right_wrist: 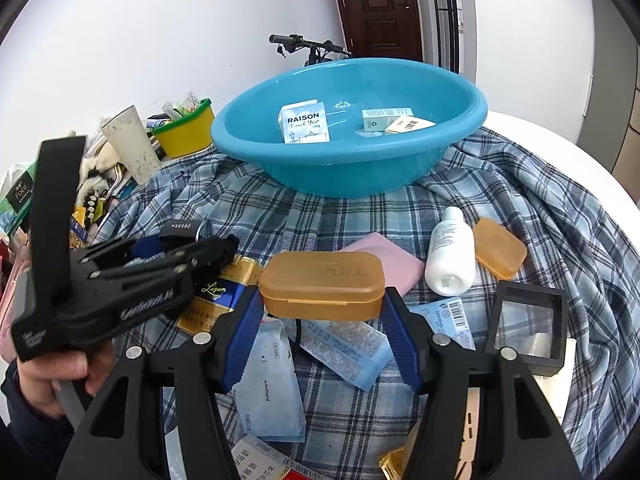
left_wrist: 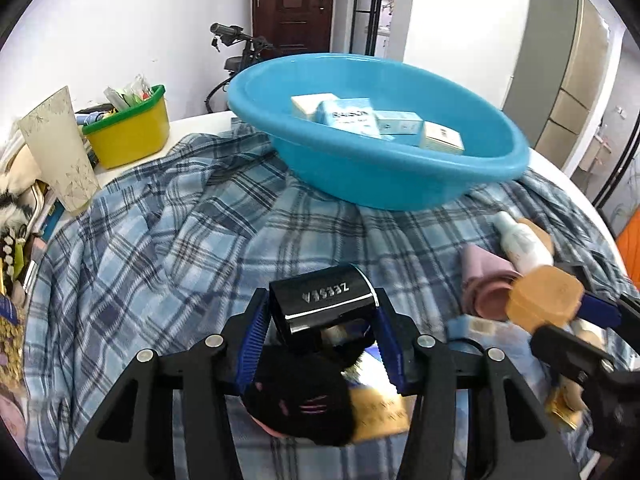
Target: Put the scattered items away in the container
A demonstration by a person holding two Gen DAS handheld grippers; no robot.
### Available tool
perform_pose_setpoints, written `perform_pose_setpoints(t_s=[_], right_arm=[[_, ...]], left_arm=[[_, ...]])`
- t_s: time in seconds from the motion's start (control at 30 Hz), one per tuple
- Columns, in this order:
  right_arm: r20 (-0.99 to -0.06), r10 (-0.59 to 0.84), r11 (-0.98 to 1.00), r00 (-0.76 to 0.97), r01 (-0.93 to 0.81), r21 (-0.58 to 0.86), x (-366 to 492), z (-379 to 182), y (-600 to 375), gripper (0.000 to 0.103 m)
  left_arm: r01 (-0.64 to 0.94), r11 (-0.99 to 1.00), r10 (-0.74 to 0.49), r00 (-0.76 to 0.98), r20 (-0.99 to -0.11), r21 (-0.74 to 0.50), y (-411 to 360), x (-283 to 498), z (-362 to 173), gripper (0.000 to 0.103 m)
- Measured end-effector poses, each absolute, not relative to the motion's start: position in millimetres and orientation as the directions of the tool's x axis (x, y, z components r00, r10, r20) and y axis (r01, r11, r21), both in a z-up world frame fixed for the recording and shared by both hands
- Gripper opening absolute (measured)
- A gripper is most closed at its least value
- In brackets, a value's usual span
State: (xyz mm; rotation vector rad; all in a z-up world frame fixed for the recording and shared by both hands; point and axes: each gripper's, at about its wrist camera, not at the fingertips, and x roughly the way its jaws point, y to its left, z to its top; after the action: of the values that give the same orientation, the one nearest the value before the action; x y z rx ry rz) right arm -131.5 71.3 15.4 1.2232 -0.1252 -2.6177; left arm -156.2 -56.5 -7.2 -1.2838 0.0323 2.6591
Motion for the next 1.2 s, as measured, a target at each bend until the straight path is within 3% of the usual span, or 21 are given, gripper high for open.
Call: perform_pose_setpoints(t_s=[0.57, 0.8, 1.2], right_arm=[[-0.73, -0.253, -0.967, -0.635, 0.151, 0.204, -118, 17, 105, 0.059], [-0.72, -0.246, -0.969, -0.649, 0.144, 0.201, -118, 20, 113, 0.059], [-0.584, -0.231, -0.973, -0.778, 0.178, 0.147, -120, 77, 110, 0.059]], left_arm=[[-0.202, -0.972, 0.22, -0.611, -0.76, -0.119, -30, -117, 4, 0.052], [-0.211, -0.974, 0.203, -0.63, -0.75, -0.086, -14, -111, 8, 0.052], [-0.202, -0.979, 0.167, -0.747, -0.644, -0.02, 0, -109, 59, 0.052]])
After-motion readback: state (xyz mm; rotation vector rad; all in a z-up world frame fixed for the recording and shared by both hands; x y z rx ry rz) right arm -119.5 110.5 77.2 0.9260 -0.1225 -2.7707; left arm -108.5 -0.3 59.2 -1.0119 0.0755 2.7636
